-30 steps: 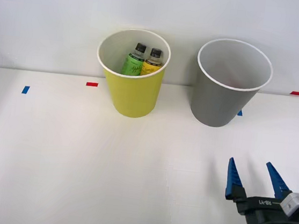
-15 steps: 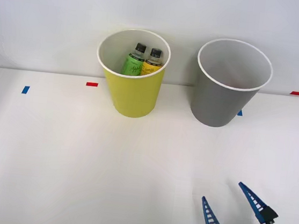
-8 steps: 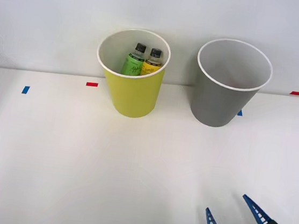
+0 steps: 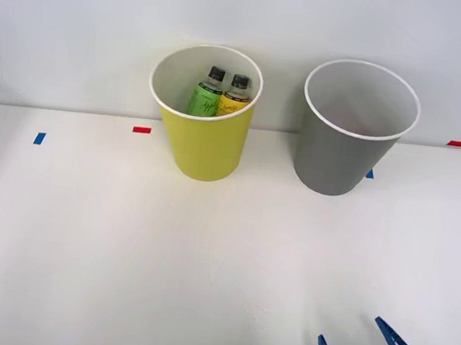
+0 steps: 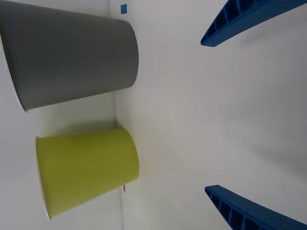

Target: Put cans in the gray bin, plastic bottles in the light green bin

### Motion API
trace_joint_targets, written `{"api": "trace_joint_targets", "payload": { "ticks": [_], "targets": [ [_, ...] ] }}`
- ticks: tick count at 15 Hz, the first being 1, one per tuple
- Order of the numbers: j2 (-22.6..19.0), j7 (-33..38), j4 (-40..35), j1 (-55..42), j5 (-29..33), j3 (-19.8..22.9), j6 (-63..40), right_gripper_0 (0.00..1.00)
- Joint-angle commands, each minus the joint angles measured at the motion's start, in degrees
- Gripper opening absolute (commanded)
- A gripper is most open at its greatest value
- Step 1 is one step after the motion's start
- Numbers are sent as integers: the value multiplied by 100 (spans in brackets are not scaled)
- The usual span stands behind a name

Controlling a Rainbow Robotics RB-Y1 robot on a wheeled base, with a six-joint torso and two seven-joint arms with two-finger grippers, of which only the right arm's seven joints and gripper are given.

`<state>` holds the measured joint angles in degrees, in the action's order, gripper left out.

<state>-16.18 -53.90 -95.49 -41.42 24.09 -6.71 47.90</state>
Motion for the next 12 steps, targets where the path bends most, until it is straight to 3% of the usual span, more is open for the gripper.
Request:
{"api": "trace_joint_targets", "payload": {
  "ticks": [1,12],
  "targets": [
    [9,2,4,-129,-27,56,62,100],
    [18,-24,-5,-164,-53,47,62,100]
  ]
}}
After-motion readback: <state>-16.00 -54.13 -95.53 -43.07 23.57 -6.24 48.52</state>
